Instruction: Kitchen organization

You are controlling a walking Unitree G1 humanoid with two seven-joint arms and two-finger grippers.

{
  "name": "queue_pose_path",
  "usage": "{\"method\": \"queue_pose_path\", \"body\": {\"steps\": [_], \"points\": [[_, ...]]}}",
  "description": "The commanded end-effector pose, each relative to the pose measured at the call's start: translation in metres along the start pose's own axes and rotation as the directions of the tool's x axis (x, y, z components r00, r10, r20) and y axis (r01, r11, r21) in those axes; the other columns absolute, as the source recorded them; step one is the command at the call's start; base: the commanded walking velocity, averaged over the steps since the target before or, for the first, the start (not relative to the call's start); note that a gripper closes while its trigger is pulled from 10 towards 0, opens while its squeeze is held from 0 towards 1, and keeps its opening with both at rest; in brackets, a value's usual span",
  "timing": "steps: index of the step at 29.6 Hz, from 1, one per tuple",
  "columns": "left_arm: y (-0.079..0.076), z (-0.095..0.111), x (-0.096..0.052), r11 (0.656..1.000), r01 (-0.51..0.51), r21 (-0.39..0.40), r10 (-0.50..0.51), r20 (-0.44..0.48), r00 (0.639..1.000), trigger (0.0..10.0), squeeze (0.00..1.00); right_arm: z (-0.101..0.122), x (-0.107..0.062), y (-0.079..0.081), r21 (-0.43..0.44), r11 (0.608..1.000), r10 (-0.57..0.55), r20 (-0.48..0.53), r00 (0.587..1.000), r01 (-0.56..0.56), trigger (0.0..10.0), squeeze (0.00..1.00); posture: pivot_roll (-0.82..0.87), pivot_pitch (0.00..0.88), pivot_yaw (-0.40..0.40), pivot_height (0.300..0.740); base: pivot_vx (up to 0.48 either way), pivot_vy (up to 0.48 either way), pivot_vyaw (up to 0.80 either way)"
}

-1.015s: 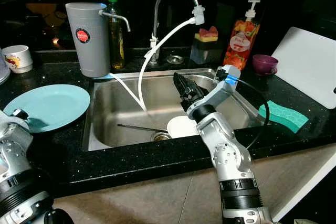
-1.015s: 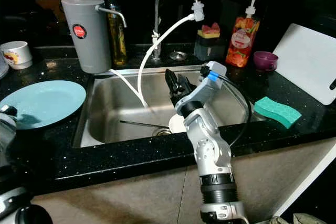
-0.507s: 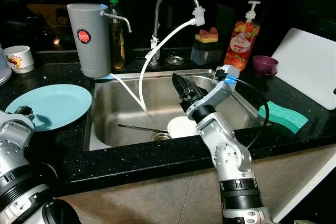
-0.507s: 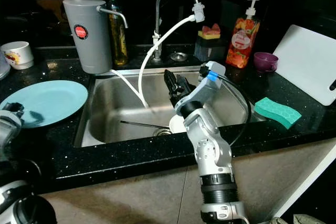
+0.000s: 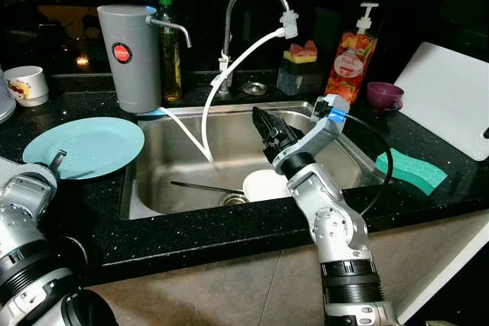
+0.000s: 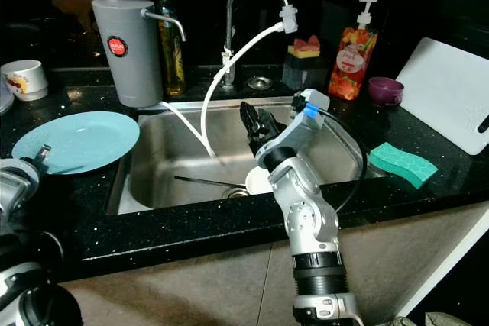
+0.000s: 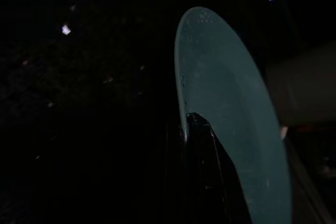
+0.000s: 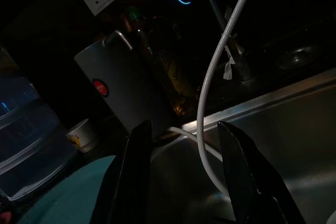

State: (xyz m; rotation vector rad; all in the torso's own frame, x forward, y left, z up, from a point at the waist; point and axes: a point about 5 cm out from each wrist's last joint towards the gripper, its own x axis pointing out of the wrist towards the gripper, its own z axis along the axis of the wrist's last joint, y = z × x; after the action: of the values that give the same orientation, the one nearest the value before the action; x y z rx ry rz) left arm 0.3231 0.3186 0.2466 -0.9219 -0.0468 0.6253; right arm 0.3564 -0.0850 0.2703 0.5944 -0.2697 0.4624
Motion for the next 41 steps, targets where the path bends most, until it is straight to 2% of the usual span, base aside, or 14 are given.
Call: {"method": "queue_pose_path", "body": {"steps": [1, 2, 6, 10, 13, 14, 15, 17, 20, 22, 23, 25, 34, 41], "points": [[-0.001, -0.012, 0.0, 0.999, 0.023, 0.023, -0.022, -0.035, 0.999, 0.0, 0.0, 0.005, 0.002, 0.003, 0.007, 1.0, 0.017, 0.013, 1.0, -0.017, 10.0, 0.0, 0.11, 0.091, -0.084, 0.74, 0.0, 0.0, 0.0], [-0.014, -0.008, -0.004, 0.994, 0.111, 0.015, -0.111, -0.013, 0.994, 10.0, 0.0, 0.006, 0.002, 0.004, 0.003, 1.0, 0.021, 0.016, 1.0, -0.021, 10.0, 0.0, 0.11, 0.093, -0.086, 0.74, 0.0, 0.0, 0.0], [-0.053, 0.002, -0.023, 0.924, 0.381, -0.037, -0.38, 0.033, 0.924, 10.0, 0.0, 0.011, 0.001, 0.009, -0.001, 0.999, 0.053, 0.03, 0.998, -0.053, 10.0, 0.0, 0.11, 0.094, -0.088, 0.74, 0.0, 0.0, 0.0], [-0.065, 0.003, -0.031, 0.874, 0.482, -0.055, -0.481, 0.037, 0.876, 10.0, 0.0, 0.014, 0.002, 0.014, 0.017, 0.996, 0.087, 0.038, 0.996, -0.087, 10.0, 0.0, 0.11, 0.094, -0.088, 0.74, 0.0, 0.0, 0.0], [-0.082, -0.007, -0.05, 0.744, 0.666, -0.059, -0.668, -0.025, 0.744, 10.0, 0.0, 0.025, -0.003, 0.035, 0.177, 0.945, 0.267, 0.068, 0.961, -0.275, 10.0, 0.0, 0.1, 0.096, -0.085, 0.74, 0.0, 0.0, 0.0], [-0.082, -0.007, -0.05, 0.744, 0.666, -0.059, -0.668, -0.025, 0.744, 10.0, 0.0, 0.025, -0.003, 0.035, 0.177, 0.945, 0.267, 0.068, 0.961, -0.275, 10.0, 0.0, 0.1, 0.096, -0.085, 0.74, 0.0, 0.0, 0.0], [-0.087, -0.014, -0.062, 0.664, 0.745, -0.06, -0.748, -0.066, 0.661, 10.0, 0.0, 0.031, -0.008, 0.044, 0.277, 0.89, 0.351, 0.095, 0.932, -0.363, 10.0, 0.0, 0.1, 0.096, -0.085, 0.74, 0.0, 0.0, 0.0], [-0.092, -0.018, -0.071, 0.595, 0.801, -0.073, -0.803, -0.091, 0.589, 10.0, 0.0, 0.033, -0.01, 0.044, 0.365, 0.849, 0.365, 0.115, 0.924, -0.381, 10.0, 0.0, 0.1, 0.096, -0.085, 0.74, 0.0, 0.0, 0.0], [-0.094, -0.02, -0.075, 0.561, 0.824, -0.08, -0.827, -0.099, 0.553, 10.0, 0.0, 0.033, -0.01, 0.043, 0.381, 0.844, 0.363, 0.11, 0.925, -0.377, 10.0, 0.0, 0.1, 0.096, -0.085, 0.74, 0.0, 0.0, 0.0], [-0.099, -0.024, -0.087, 0.47, 0.878, -0.089, -0.881, -0.12, 0.459, 10.0, 0.0, 0.031, -0.01, 0.042, 0.38, 0.849, 0.358, 0.097, 0.929, -0.367, 10.0, 0.0, 0.1, 0.097, -0.088, 0.74, 0.0, 0.0, 0.0], [-0.099, -0.024, -0.087, 0.47, 0.878, -0.089, -0.881, -0.12, 0.459, 10.0, 0.0, 0.031, -0.01, 0.042, 0.38, 0.849, 0.358, 0.097, 0.929, -0.367, 10.0, 0.0, 0.1, 0.097, -0.088, 0.74, 0.0, 0.0, 0.0], [-0.104, -0.027, -0.098, 0.379, 0.92, -0.103, -0.922, -0.132, 0.365, 10.0, 0.0, 0.028, -0.011, 0.042, 0.39, 0.844, 0.366, 0.085, 0.927, -0.369, 10.0, 0.0, 0.09, 0.097, -0.085, 0.74, 0.0, 0.0, 0.0], [-0.108, -0.016, -0.107, 0.305, 0.946, -0.109, -0.951, -0.079, 0.297, 10.0, 0.0, 0.026, -0.01, 0.022, 0.339, 0.909, 0.248, 0.035, 0.968, -0.245, 10.0, 0.0, 0.09, 0.097, -0.085, 0.74, 0.0, 0.0, 0.0], [-0.107, -0.012, -0.099, 0.378, 0.924, -0.054, -0.925, -0.064, 0.375, 10.0, 0.0, 0.035, -0.011, 0.014, 0.328, 0.916, 0.22, 0.068, 0.973, -0.23, 10.0, 0.0, 0.09, 0.098, -0.086, 0.74, 0.0, 0.0, 0.0]]}}
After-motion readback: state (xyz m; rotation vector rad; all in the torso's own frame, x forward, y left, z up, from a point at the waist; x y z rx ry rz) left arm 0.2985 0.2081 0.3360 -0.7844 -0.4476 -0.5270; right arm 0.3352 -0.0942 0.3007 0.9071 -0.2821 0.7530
